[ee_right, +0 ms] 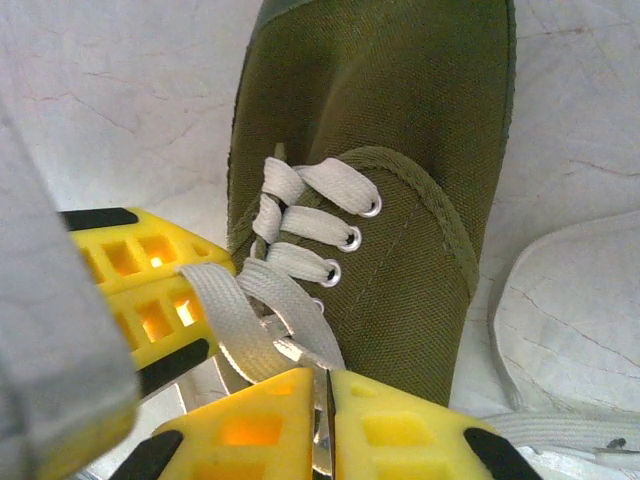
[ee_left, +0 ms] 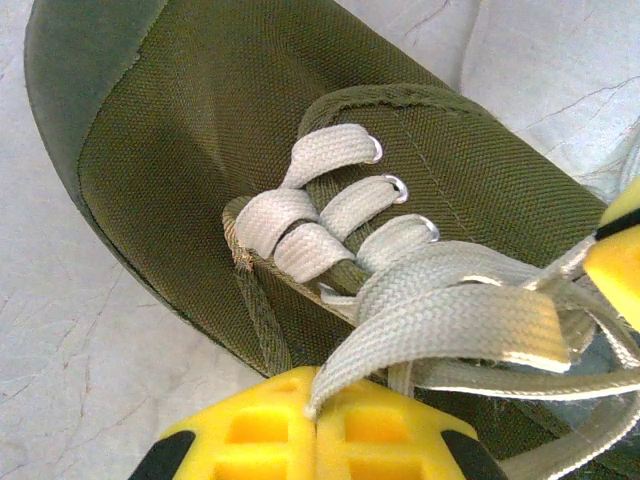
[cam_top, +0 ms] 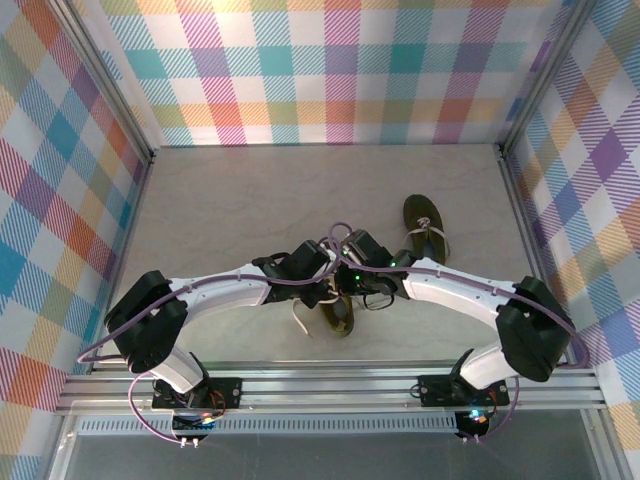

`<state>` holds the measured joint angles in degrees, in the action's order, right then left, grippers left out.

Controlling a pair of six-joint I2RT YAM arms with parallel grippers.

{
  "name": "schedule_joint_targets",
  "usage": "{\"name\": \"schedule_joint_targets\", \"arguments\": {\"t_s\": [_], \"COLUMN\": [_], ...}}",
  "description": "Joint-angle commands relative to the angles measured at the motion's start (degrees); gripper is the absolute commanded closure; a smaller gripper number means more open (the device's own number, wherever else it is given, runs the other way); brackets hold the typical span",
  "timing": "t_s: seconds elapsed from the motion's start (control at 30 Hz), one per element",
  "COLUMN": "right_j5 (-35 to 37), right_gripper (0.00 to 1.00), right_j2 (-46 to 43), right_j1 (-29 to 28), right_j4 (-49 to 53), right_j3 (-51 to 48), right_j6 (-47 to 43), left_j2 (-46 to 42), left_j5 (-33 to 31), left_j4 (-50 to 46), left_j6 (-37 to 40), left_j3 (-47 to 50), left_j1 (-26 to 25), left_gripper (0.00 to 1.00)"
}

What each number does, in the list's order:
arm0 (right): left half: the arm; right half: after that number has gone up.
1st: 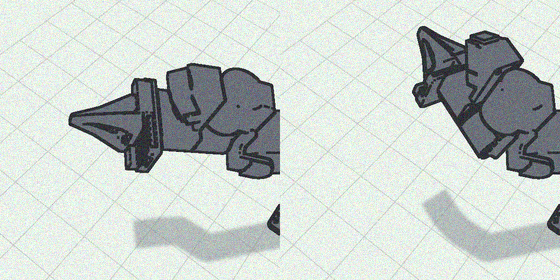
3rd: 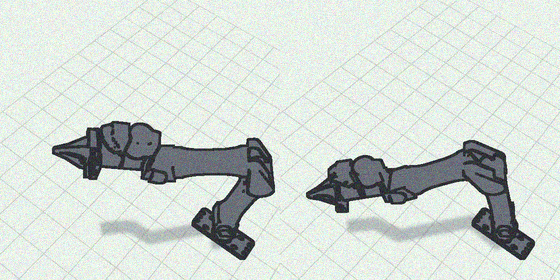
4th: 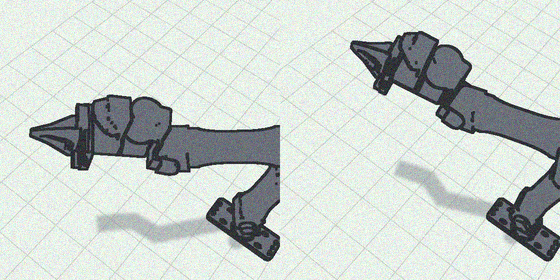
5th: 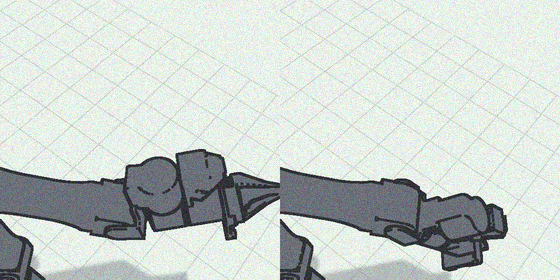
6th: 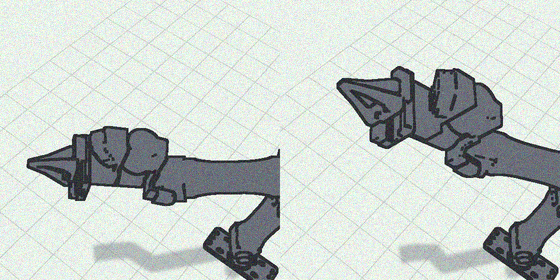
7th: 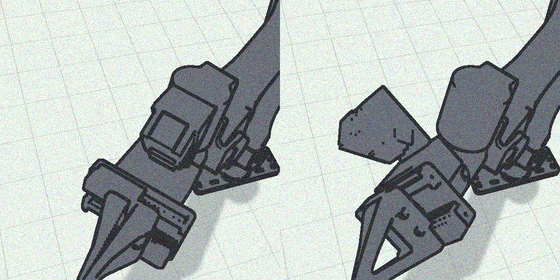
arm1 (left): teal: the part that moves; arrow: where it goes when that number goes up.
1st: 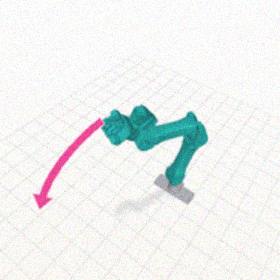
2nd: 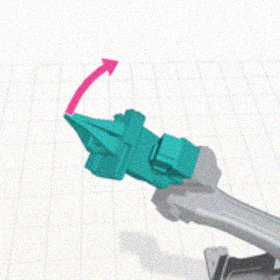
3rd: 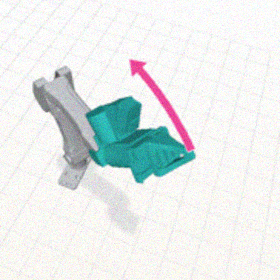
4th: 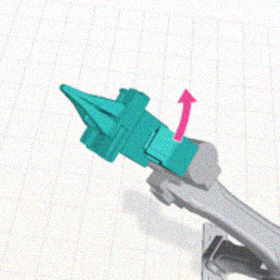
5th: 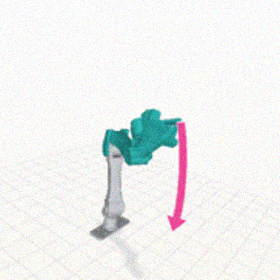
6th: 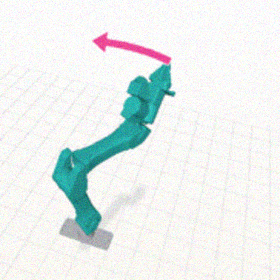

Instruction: Tie the shoes

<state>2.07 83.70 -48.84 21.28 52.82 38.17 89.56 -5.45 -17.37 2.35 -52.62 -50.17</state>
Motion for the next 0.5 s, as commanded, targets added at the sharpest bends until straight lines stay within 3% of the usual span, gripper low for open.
{"name": "schedule_joint_targets", "arguments": {"t_s": [0.0, 0.47], "right_j5": [-0.08, -1.10], "right_gripper": [0.87, 0.78], "right_j2": [1.14, 5.38], "right_j1": [-0.03, 0.01], "right_j4": [0.50, 1.93], "right_j3": [1.75, 3.80], "right_j6": [0.74, 0.45], "left_j2": [-0.70, -1.14], "left_j5": [-0.07, -0.69], "left_j4": [0.93, 0.84], "left_j6": [-0.77, -0.77], "left_j3": [0.91, 1.01], "left_j1": [-0.65, -0.69], "left_gripper": [1.00, 1.00]}}
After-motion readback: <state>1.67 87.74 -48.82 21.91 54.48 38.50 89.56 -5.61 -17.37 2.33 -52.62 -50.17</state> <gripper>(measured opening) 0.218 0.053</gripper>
